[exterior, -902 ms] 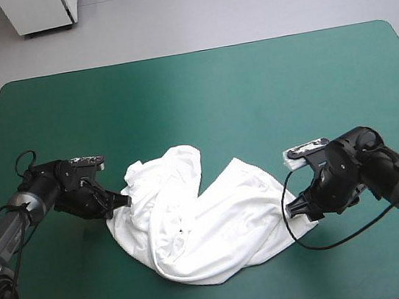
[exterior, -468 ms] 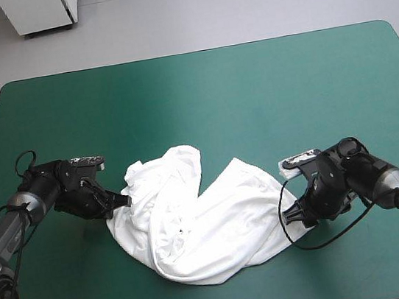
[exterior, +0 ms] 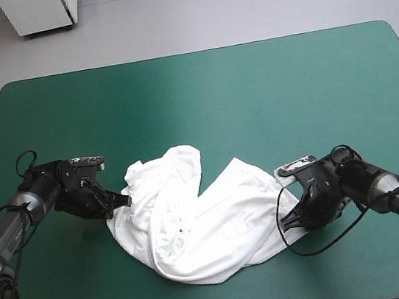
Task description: Fold the cloth
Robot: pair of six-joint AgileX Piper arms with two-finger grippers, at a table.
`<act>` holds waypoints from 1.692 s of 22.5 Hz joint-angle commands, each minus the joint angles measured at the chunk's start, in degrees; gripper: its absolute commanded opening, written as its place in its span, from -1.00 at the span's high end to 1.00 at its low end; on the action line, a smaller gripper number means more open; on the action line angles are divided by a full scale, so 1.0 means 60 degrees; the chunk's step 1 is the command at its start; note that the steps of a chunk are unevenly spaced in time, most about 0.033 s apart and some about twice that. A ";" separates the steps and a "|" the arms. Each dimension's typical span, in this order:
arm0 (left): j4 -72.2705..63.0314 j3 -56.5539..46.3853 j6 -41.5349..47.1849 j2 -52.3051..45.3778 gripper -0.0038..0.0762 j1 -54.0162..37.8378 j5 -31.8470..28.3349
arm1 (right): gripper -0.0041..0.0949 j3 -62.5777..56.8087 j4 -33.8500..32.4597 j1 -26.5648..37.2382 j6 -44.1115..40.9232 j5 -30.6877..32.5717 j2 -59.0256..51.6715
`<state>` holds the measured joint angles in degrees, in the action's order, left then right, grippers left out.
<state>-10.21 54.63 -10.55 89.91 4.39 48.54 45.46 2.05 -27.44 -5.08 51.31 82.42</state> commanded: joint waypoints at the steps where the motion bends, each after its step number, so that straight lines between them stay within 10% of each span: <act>1: -0.0186 0.0105 0.0126 -0.0127 0.96 0.0003 -0.0280 | 0.82 -0.0280 0.0875 -0.0760 0.0150 -0.0538 0.0780; 7: -0.0186 0.0146 0.0109 -0.0186 0.96 0.0003 -0.0245 | 0.95 -0.0055 0.0528 -0.1167 -0.0367 -0.0034 0.0537; 19: -0.0603 0.5137 -0.0592 -0.1702 0.96 0.0003 0.2500 | 0.95 0.5316 -0.4631 -0.1167 -0.1534 0.3058 -0.2199; 38: -0.2388 1.4154 -0.0592 -0.1702 0.96 0.0003 0.2214 | 0.95 1.4395 -0.6282 -0.1167 0.0476 0.2626 -0.1705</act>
<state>-22.56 133.78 -14.19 81.41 4.39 68.61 125.61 -33.59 -34.58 -4.34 71.60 71.82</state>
